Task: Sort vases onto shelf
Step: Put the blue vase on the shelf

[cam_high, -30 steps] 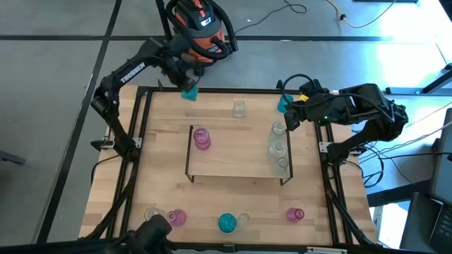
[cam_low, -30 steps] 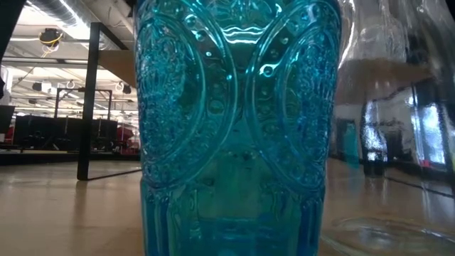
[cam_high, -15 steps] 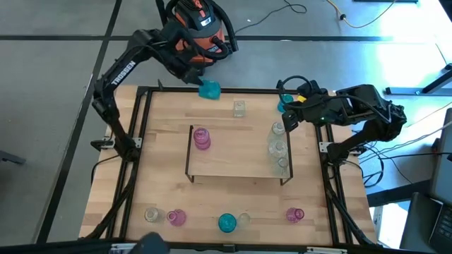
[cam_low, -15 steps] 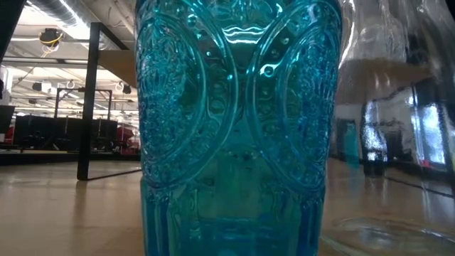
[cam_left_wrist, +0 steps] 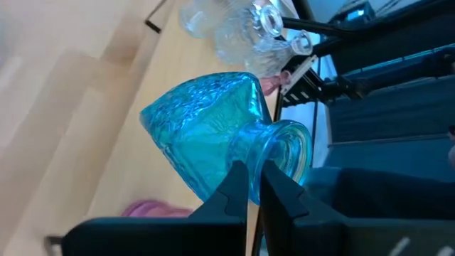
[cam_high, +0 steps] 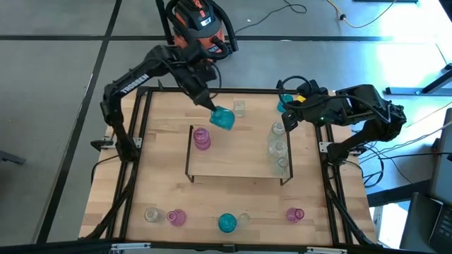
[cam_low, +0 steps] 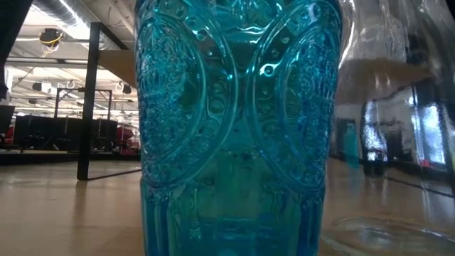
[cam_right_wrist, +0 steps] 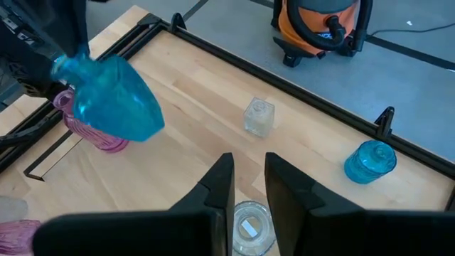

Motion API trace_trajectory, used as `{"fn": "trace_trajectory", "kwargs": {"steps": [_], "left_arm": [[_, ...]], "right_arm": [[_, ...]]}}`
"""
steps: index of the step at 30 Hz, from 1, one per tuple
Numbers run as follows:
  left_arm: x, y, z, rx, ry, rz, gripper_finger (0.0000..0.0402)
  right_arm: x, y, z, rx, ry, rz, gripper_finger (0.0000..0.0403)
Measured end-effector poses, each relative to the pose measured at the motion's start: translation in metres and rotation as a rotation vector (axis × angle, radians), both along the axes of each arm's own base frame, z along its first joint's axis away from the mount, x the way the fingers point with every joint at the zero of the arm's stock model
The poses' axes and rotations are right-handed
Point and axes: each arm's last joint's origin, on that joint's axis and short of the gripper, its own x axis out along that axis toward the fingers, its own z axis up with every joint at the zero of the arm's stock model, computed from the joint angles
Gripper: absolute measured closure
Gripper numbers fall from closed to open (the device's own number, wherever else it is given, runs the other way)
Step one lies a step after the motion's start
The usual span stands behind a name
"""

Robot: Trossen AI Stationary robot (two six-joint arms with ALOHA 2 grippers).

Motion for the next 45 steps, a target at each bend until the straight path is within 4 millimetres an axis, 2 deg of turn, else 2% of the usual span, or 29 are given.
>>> {"fn": "trace_trajectory", "kwargs": {"steps": [7, 19, 32, 37, 45], "left_arm": [[0.022, -0.004, -0.012, -0.042, 0.004, -0.027, 0.0395], [0.037, -0.008, -0.029, -0.098, 0.089, -0.023, 0.0395], [0.049, -0.005, -0.065, -0.138, 0.275, -0.072, 0.0387], [0.052, -0.004, -0.065, -0.131, 0.244, -0.078, 0.0365], [0.056, -0.002, -0.063, -0.153, 0.181, -0.098, 0.0358]], "right_arm": [[0.0, 0.0, 0.0, 0.006, 0.0, 0.003, 0.0343], [0.0, 0.0, 0.0, 0.007, 0.002, 0.007, 0.0343], [0.0, 0.0, 0.0, 0.005, 0.004, 0.01, 0.0343], [0.0, 0.0, 0.0, 0.003, 0.005, 0.011, 0.0343], [0.0, 0.0, 0.0, 0.002, 0.005, 0.011, 0.0343]]}}
